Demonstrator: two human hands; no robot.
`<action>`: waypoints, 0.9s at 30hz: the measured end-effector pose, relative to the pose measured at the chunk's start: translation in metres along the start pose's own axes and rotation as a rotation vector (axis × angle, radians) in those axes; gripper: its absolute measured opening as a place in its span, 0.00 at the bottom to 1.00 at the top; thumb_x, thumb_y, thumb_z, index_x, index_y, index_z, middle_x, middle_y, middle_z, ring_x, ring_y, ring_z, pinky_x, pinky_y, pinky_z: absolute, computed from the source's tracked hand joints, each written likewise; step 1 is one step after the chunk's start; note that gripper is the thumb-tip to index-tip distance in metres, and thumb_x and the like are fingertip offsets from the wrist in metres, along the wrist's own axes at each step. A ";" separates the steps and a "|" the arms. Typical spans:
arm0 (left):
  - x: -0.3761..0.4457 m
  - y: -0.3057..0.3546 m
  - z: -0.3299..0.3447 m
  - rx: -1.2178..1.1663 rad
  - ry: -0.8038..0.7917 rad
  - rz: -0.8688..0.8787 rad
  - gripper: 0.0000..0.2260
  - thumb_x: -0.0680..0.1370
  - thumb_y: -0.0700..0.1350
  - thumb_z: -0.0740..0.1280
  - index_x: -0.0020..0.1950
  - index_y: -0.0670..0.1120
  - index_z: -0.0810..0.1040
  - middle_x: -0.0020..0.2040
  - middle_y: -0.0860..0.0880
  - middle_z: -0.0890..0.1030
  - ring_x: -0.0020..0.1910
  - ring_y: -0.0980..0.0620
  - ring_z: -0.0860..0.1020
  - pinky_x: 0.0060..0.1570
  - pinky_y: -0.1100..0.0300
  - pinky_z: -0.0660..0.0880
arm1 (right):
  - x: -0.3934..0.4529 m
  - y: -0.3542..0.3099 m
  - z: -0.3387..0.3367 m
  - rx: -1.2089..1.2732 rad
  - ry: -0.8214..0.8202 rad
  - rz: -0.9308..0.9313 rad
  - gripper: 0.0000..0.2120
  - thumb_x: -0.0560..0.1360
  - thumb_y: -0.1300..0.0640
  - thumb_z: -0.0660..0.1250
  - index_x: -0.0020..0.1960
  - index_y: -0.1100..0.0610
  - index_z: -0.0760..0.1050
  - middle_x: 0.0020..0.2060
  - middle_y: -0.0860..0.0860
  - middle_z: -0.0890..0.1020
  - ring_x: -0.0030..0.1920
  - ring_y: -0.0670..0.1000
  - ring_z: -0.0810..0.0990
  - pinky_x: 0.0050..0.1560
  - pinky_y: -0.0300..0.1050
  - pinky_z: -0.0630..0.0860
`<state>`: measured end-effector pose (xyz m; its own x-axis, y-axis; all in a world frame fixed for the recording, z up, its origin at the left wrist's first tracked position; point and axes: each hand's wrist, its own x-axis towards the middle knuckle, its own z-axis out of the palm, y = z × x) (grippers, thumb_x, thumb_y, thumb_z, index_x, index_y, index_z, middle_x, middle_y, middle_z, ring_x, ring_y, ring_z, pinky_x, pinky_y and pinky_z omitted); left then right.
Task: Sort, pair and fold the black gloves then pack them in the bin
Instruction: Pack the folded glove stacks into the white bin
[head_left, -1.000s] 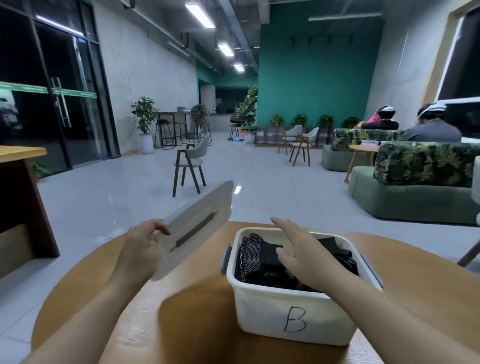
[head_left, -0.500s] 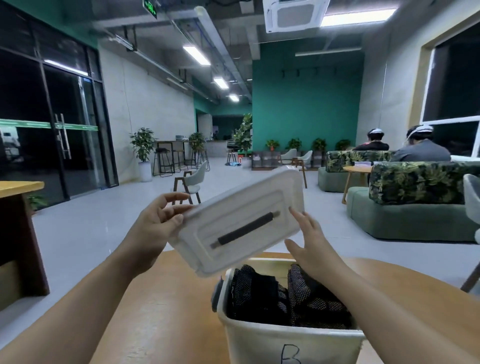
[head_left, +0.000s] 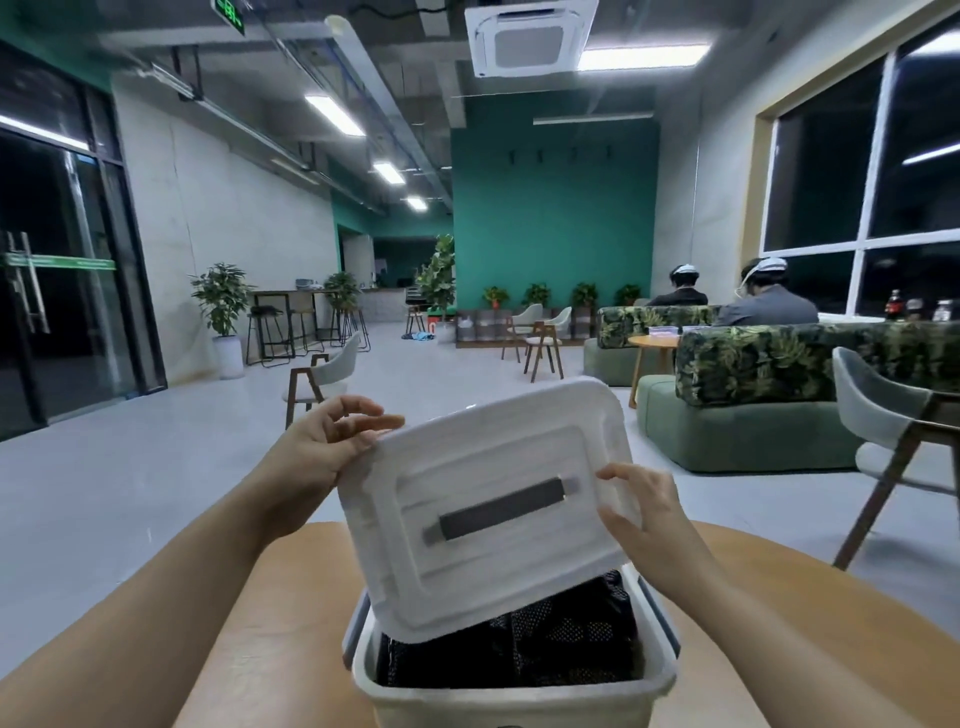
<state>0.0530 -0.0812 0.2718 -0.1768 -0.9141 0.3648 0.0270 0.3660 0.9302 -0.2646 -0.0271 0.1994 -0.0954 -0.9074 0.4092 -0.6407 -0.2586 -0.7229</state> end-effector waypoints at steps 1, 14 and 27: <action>0.005 -0.004 0.004 -0.011 0.031 0.012 0.08 0.78 0.32 0.60 0.49 0.43 0.75 0.50 0.44 0.83 0.49 0.51 0.79 0.47 0.59 0.76 | -0.003 0.004 -0.001 0.010 -0.006 0.026 0.15 0.79 0.60 0.62 0.59 0.41 0.66 0.58 0.49 0.62 0.56 0.47 0.68 0.53 0.35 0.62; 0.001 -0.121 0.032 0.121 0.221 -0.317 0.20 0.77 0.38 0.66 0.66 0.42 0.63 0.57 0.42 0.77 0.52 0.46 0.78 0.43 0.55 0.75 | 0.002 0.025 0.005 0.025 0.058 0.084 0.21 0.81 0.62 0.56 0.69 0.44 0.63 0.57 0.49 0.61 0.57 0.48 0.69 0.57 0.36 0.61; -0.025 -0.122 0.017 0.382 0.228 -0.379 0.19 0.67 0.47 0.67 0.57 0.44 0.77 0.50 0.49 0.83 0.47 0.52 0.81 0.39 0.59 0.73 | -0.012 0.023 0.027 0.087 -0.003 0.382 0.27 0.77 0.58 0.59 0.75 0.50 0.59 0.71 0.46 0.66 0.66 0.51 0.69 0.62 0.43 0.65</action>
<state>0.0379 -0.0999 0.1489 0.1123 -0.9925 0.0480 -0.3607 0.0043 0.9327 -0.2578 -0.0311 0.1633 -0.3122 -0.9447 0.1004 -0.4921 0.0705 -0.8677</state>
